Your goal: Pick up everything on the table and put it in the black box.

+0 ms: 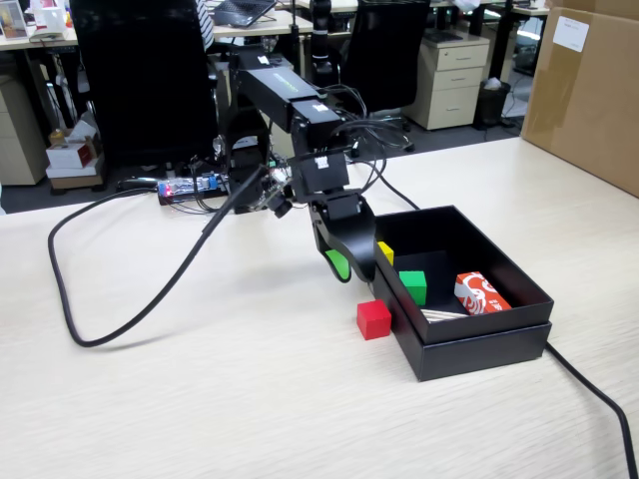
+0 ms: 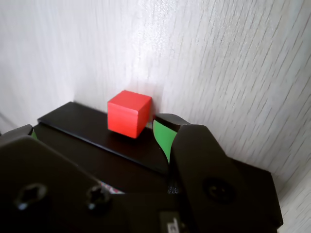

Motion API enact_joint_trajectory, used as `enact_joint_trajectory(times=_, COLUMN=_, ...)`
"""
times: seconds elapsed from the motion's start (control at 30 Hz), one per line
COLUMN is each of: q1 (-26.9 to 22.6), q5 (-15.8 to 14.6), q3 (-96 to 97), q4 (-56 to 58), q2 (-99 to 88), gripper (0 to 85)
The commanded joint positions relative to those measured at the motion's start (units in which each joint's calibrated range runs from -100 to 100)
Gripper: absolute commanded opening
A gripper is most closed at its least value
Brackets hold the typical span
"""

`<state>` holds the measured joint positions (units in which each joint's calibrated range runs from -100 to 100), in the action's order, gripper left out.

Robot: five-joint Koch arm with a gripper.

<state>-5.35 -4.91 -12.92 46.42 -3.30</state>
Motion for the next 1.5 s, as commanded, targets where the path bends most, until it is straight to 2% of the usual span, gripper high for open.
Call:
enact_joint_trajectory(times=0.0, q1=-0.5, q5=-0.3, q3=-6.3, q4=0.4, q2=0.7, gripper=47.3)
enact_joint_trajectory(times=0.57, q1=-1.1, q5=-0.9, q3=-9.7, q4=0.4, q2=12.4, gripper=47.2)
enact_joint_trajectory(times=0.77, q1=-1.5, q5=-0.9, q3=-11.7, q4=3.2, q2=14.9, gripper=44.8)
enact_joint_trajectory(times=1.0, q1=-1.7, q5=-1.0, q3=-12.3, q4=3.5, q2=16.4, gripper=37.8)
enact_joint_trajectory(times=1.13, q1=-1.6, q5=-1.0, q3=-12.7, q4=3.5, q2=17.4, gripper=37.6)
enact_joint_trajectory(times=1.33, q1=-1.3, q5=-1.5, q3=-14.9, q4=3.4, q2=18.4, gripper=17.0)
enact_joint_trajectory(times=1.47, q1=-1.0, q5=-1.9, q3=-15.9, q4=3.4, q2=18.2, gripper=6.9)
